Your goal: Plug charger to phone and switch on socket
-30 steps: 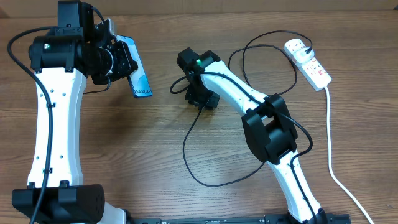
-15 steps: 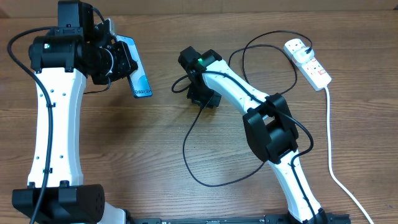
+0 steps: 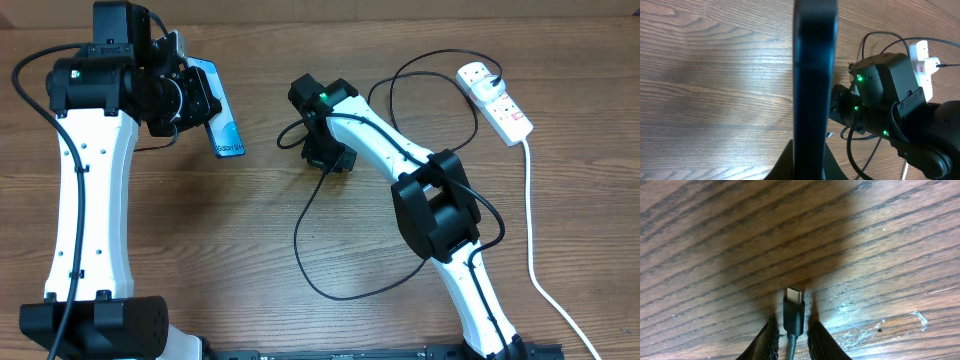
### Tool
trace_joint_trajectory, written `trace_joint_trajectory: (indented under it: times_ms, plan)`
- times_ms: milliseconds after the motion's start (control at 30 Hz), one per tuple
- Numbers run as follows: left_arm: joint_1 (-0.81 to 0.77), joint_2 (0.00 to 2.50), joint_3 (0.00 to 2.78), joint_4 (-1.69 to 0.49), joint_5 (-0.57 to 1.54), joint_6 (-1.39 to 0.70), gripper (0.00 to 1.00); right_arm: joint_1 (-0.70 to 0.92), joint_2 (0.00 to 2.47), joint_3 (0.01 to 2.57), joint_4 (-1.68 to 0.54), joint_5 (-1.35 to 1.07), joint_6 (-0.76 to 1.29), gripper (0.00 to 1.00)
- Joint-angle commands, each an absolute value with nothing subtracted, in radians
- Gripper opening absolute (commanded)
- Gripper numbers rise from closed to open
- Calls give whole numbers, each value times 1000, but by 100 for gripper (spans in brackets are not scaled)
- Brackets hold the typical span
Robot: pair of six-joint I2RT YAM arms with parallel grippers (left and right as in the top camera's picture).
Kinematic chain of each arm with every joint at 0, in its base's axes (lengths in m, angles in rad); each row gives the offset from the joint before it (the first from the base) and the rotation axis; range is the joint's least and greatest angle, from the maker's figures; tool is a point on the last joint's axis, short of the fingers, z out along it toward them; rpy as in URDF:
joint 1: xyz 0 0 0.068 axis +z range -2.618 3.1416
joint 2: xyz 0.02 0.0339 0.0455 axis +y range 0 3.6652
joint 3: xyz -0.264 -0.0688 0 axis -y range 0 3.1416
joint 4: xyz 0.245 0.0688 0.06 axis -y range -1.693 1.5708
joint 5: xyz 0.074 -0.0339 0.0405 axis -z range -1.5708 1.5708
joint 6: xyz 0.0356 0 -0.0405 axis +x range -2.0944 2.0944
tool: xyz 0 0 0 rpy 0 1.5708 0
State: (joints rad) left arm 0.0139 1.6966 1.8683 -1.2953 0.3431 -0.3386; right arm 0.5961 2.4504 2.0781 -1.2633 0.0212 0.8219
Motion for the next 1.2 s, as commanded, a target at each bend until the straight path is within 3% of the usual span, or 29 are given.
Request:
trace_joint_trajectory:
  times_ms: [0,67,167,567,1167]
  plan:
    - [13,1687,1874,-1295,348,-344,4,586,2464,2046,-1273,23,819,16]
    - [13,1687,1874,-1296,348,-344,4,586,2464,2046,-1274,21,823,15]
    - [13,1687,1874,-1298,348,-344,4,586,2464,2046,-1276,20,837,4]
    - [13,1687,1874,-1297,374,-344,4,560,2405,2135,-1360,-65,714,4]
    - [13,1687,1875,-932,971,-368,4,644,1790,2153,-1485,-326,338,4]
